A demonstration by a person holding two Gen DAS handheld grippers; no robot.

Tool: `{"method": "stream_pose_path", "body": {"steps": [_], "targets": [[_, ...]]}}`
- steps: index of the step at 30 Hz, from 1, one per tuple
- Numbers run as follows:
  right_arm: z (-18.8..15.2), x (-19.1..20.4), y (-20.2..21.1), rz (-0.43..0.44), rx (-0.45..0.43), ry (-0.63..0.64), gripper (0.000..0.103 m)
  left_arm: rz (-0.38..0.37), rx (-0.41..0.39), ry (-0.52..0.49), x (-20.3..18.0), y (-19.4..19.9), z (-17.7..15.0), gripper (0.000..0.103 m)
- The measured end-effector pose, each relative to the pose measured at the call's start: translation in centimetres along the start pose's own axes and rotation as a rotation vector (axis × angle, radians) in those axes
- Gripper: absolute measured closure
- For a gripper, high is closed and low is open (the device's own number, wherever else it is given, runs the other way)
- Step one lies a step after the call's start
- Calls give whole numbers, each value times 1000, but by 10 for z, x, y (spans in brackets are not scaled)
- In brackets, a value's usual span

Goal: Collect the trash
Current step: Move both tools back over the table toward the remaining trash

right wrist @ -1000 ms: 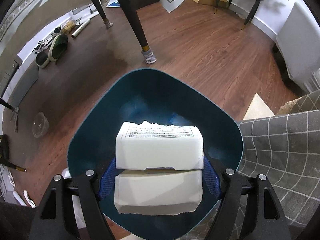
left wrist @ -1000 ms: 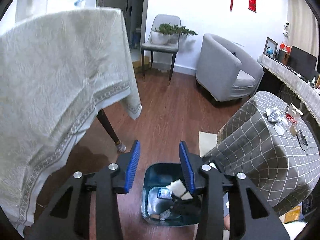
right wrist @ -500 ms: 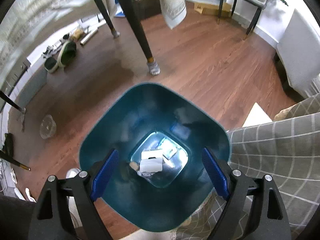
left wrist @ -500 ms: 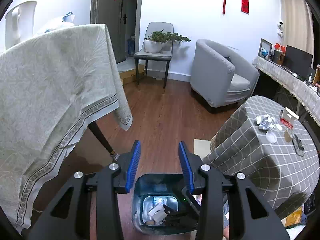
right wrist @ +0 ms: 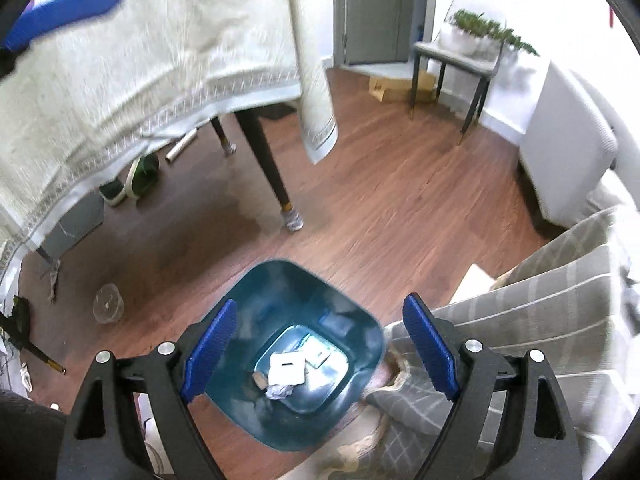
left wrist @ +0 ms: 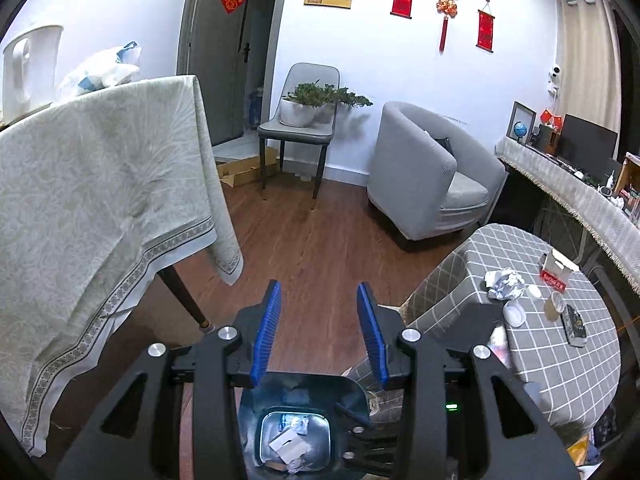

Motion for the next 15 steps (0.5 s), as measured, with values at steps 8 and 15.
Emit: {"method": "stream_pose_path", "body": {"steps": [8,15], "targets": [[6,-36,42,-60,-68,-12,17,-34,-11,6,-20,-7,7,61],[-6,-75,61,-108,-81,-41,17,-63,2,-16,-49,-26,8,61]]}}
Point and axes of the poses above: each gripper's, at about its wrist camera, not at the fingertips, and y roughly against the way its jaws point, x to its left, z to its top, the point moved 6 cm from there along -y, roughly the way its jaws point, and after that the axes turned 9 degrees about -z, right-handed, at the moved point
